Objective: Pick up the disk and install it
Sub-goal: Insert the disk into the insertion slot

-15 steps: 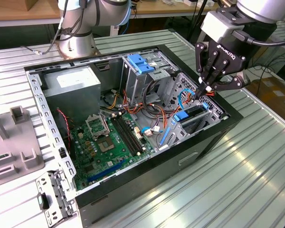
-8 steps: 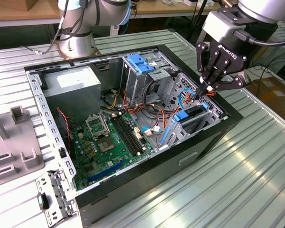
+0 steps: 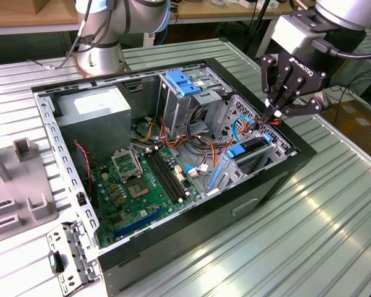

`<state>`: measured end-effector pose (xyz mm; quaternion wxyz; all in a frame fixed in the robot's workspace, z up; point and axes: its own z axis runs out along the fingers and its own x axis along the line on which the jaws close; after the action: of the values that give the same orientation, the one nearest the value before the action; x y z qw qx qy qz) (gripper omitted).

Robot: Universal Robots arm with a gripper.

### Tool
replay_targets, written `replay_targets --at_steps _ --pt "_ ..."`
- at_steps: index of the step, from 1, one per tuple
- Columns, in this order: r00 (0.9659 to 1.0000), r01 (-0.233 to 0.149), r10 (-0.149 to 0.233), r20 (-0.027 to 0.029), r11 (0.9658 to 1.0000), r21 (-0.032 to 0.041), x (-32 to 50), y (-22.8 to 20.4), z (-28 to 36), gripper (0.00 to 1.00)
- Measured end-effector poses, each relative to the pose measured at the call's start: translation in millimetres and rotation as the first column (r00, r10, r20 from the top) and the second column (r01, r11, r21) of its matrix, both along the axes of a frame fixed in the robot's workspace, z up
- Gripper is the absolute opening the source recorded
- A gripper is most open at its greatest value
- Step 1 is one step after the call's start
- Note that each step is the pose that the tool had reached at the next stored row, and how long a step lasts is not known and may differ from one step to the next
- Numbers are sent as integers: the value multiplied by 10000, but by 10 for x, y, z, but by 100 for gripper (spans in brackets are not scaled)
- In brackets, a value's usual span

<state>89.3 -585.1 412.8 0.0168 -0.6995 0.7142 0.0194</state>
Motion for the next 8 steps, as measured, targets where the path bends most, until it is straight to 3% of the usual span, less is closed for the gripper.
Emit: replay_targets --at_steps 8 --pt "10000 0 0 0 10000 0 136 0 -5 11"
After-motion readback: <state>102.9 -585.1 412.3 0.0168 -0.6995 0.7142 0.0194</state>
